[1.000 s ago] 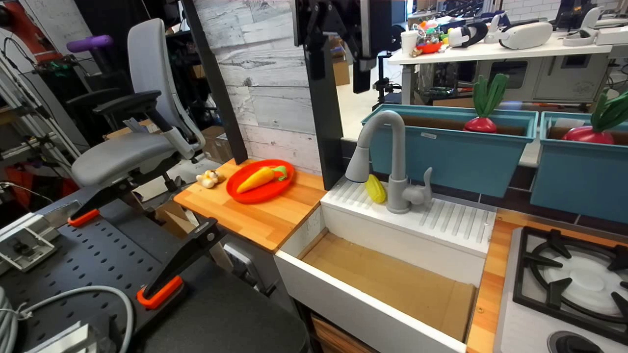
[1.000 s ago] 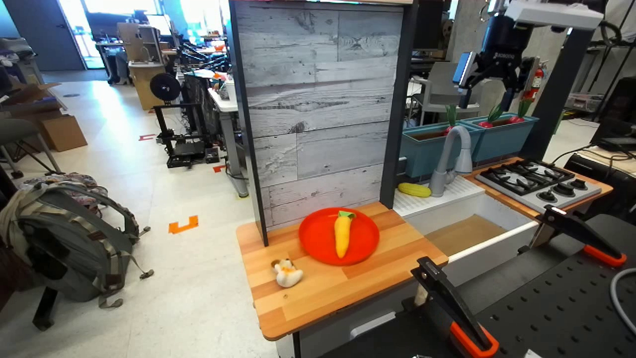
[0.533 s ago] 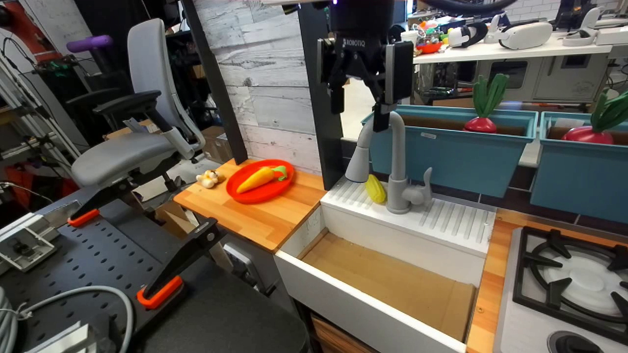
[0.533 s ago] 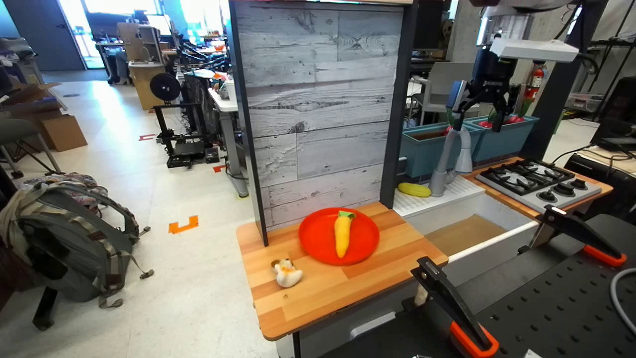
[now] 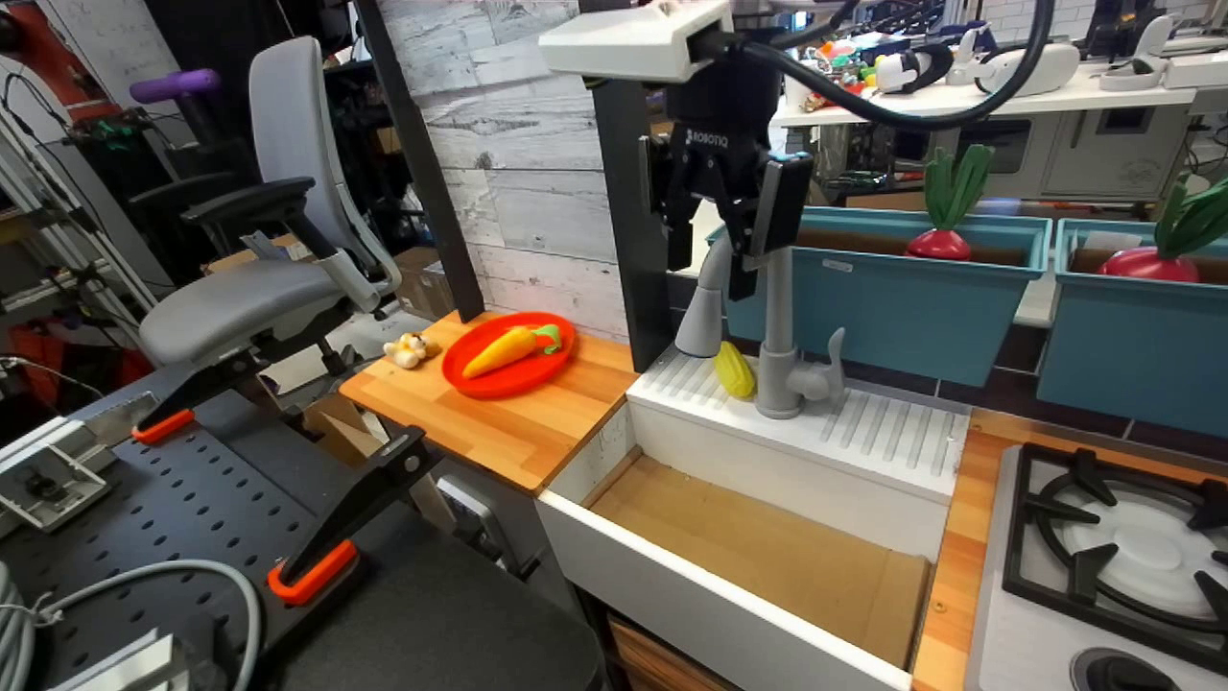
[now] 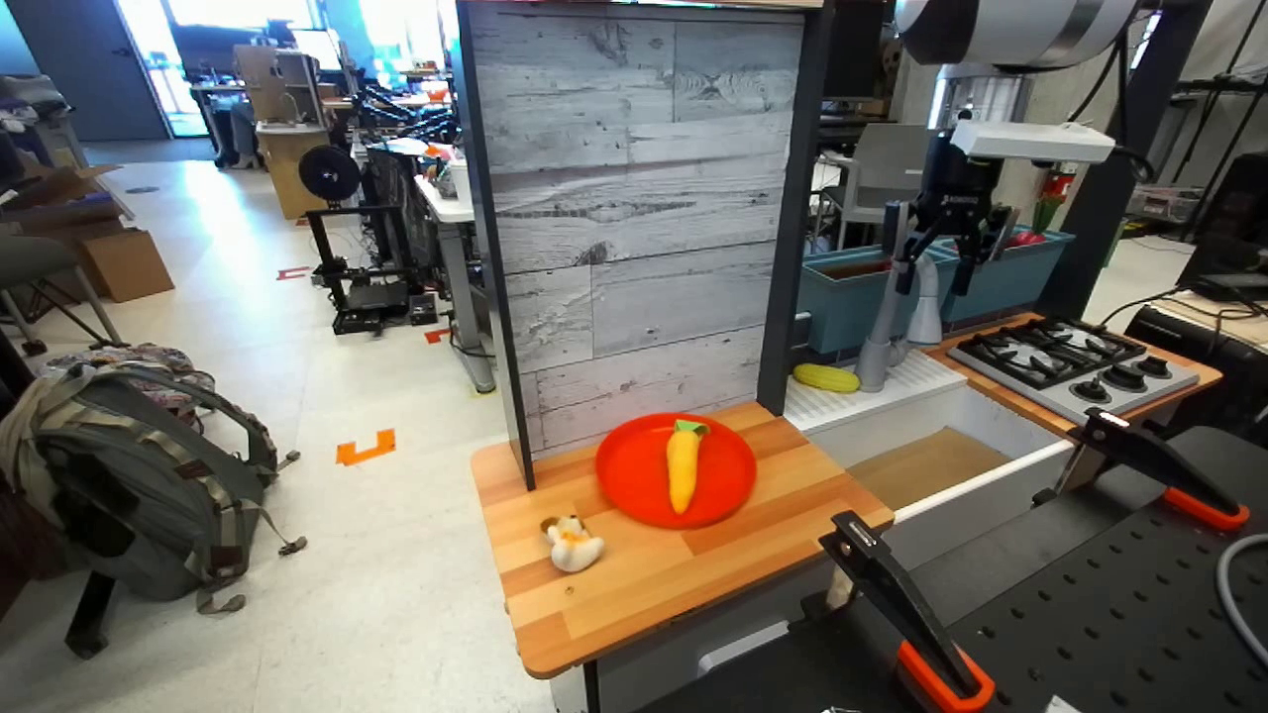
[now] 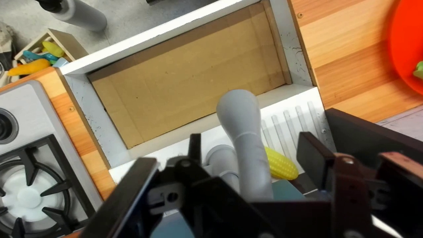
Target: Slide the tap to the left
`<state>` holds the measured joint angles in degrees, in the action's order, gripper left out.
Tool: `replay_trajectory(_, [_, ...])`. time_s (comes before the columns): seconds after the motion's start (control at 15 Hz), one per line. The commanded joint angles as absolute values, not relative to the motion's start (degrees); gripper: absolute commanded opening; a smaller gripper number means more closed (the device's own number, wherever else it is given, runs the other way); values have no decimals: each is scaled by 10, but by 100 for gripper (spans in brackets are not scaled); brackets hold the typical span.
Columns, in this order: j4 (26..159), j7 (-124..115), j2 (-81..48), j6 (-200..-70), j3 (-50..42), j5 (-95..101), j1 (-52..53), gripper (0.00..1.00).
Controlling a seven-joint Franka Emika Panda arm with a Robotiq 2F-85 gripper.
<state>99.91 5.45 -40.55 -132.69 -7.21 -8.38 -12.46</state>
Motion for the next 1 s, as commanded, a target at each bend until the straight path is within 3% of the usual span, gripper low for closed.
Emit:
replay_trajectory(0.0, [965, 55, -428, -1309, -58, -85, -139, 42])
replay_trajectory(0.33, [973, 47, -429, -1309, -57, -85, -135, 5])
replay_trajectory(0.93, [958, 27, -432, -1287, -20, -141, -146, 6])
